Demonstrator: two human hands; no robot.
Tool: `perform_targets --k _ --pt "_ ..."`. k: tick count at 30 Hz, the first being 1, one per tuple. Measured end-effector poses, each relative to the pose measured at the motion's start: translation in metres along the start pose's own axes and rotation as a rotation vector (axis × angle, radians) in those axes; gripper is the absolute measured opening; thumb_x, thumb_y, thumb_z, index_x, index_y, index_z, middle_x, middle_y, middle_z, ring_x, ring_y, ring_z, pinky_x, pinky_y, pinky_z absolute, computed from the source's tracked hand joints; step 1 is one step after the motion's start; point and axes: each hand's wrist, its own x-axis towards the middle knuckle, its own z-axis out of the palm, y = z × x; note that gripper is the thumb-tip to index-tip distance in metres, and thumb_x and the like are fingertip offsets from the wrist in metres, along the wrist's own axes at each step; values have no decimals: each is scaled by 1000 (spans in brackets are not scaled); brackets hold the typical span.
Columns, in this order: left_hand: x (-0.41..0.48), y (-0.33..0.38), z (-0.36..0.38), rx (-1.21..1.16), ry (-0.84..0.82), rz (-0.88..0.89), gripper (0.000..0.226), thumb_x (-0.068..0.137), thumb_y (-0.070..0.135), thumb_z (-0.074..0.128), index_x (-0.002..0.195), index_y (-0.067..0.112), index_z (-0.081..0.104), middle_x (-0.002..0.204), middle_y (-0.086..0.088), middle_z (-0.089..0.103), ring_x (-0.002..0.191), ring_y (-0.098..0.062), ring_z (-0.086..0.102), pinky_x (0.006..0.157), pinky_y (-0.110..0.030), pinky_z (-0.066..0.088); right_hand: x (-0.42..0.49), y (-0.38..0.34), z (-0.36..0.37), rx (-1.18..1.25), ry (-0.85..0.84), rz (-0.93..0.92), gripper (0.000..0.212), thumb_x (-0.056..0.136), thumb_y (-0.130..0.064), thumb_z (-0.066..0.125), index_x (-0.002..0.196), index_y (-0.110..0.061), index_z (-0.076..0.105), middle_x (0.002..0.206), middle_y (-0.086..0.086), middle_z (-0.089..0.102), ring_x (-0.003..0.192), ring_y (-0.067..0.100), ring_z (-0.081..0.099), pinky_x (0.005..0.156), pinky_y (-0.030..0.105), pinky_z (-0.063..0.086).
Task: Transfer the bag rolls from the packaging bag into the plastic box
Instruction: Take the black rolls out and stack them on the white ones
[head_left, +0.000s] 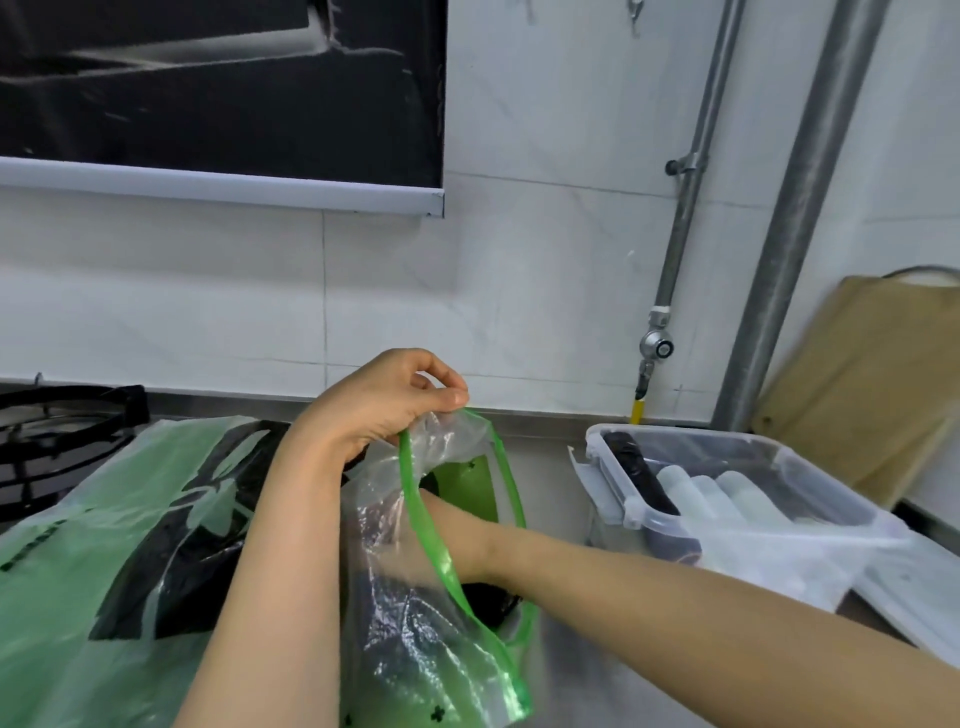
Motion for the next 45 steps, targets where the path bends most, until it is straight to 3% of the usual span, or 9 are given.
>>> perform_targets --k 6,11,14,17,22,28,34,40,45 --pt "0 -1 -1 -6 7 -6 16 87 20 63 102 13 65 66 5 61 50 -9 41 34 -10 30 -12 -6 -22 25 59 90 45 91 -10 58 53 -18 37 54 -11 36 53 8 38 58 20 31" --pt "1 -3 -1 -32 23 -2 15 87 19 63 100 12 65 52 9 61 54 -12 36 33 -8 28 -10 7 -20 72 221 278 53 86 1 51 44 -20 27 33 -5 39 39 1 42 44 13 27" --pt "2 -5 -2 -25 23 3 15 87 20 63 100 13 65 49 11 62 54 -12 36 34 -9 29 -15 8 -22 99 242 343 50 86 1 52 46 -26 42 37 -18 45 42 -12 47 48 1 35" --pt "3 -6 -2 -16 20 6 11 88 21 63 97 15 65 52 10 63 55 -13 37 42 -17 29 -17 15 -18 126 283 378 13 85 -5 59 86 -10 72 75 -14 63 62 -5 52 52 -6 32" --pt "4 -6 -3 -59 41 12 9 87 17 63 95 13 65 66 1 61 47 -11 39 35 -13 30 -16 27 -14 131 381 491 22 78 -16 65 100 -10 66 99 4 70 92 18 64 76 21 49" --pt "4 -7 -2 -71 37 14 15 87 18 63 100 10 65 61 5 63 44 -10 35 33 -11 28 -14 26 -3 131 240 765 76 57 -68 55 100 -6 54 93 6 66 84 24 63 71 34 55" --pt "4 -6 -2 -55 26 15 9 88 19 62 95 15 64 67 1 63 36 -4 34 33 -11 28 -15 20 -5 142 94 780 31 88 -33 56 85 -2 56 84 9 56 75 24 52 65 28 42" --pt "3 -4 -1 -39 18 11 8 89 19 61 96 16 64 70 1 63 41 -6 35 36 -12 29 -16 1 -12 61 1 738 43 93 -18 51 54 -8 36 58 2 40 57 19 43 66 28 36" --pt "2 -4 -2 -32 22 13 11 89 19 61 98 15 64 71 1 63 46 -9 36 42 -18 30 -16 -1 -11 76 2 755 44 96 -16 47 54 -8 34 58 2 37 80 25 54 68 28 36"
